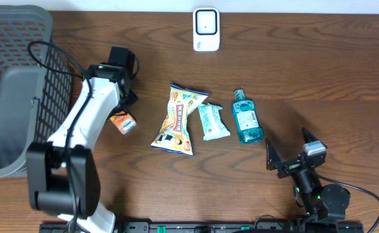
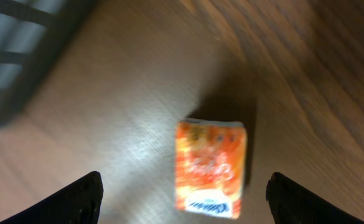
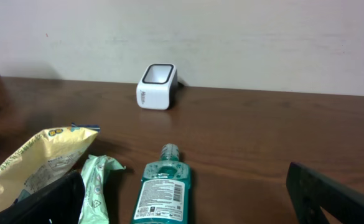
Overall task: Scan the item barcode
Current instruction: 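Grasp the orange tissue pack and place it left of the snacks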
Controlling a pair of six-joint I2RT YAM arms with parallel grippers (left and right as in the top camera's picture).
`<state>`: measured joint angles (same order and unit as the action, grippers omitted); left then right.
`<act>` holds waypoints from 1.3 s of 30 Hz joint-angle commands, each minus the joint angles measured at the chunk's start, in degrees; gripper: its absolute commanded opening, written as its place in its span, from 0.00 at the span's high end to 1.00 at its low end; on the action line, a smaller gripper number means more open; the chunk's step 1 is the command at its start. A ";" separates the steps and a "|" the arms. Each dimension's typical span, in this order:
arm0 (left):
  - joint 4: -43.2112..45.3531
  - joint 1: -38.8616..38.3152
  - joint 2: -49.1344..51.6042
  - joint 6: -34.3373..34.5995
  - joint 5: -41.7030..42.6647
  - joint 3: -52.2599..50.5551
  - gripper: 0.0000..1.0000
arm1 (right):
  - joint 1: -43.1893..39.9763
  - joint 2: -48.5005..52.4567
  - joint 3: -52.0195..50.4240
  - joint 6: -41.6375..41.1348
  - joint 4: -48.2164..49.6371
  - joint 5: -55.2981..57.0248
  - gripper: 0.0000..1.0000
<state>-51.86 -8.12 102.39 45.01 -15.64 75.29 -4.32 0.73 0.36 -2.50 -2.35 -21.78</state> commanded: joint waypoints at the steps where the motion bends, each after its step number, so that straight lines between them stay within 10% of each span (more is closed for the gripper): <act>1: 1.05 0.02 2.75 -0.39 4.74 -0.39 0.16 | 0.28 -0.07 -0.04 0.44 -0.26 0.28 0.01; 19: 13.81 0.07 5.22 1.38 7.39 -13.25 0.11 | 0.28 -0.07 -0.04 0.42 -0.26 0.28 0.01; 21: 16.37 0.09 5.22 1.36 7.50 -14.93 0.20 | 0.28 -0.07 -0.04 0.44 -0.26 0.28 0.01; 25: 18.25 0.07 5.22 1.36 7.52 -16.09 0.69 | 0.28 -0.07 -0.04 0.44 -0.26 0.28 0.01; 39: 18.16 -2.75 3.19 1.11 15.80 -16.02 0.69 | 0.28 -0.07 -0.04 0.42 -0.26 0.28 0.01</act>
<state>-33.82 -8.75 105.58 46.48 -5.72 61.25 -4.32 0.73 0.36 -2.52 -2.35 -21.78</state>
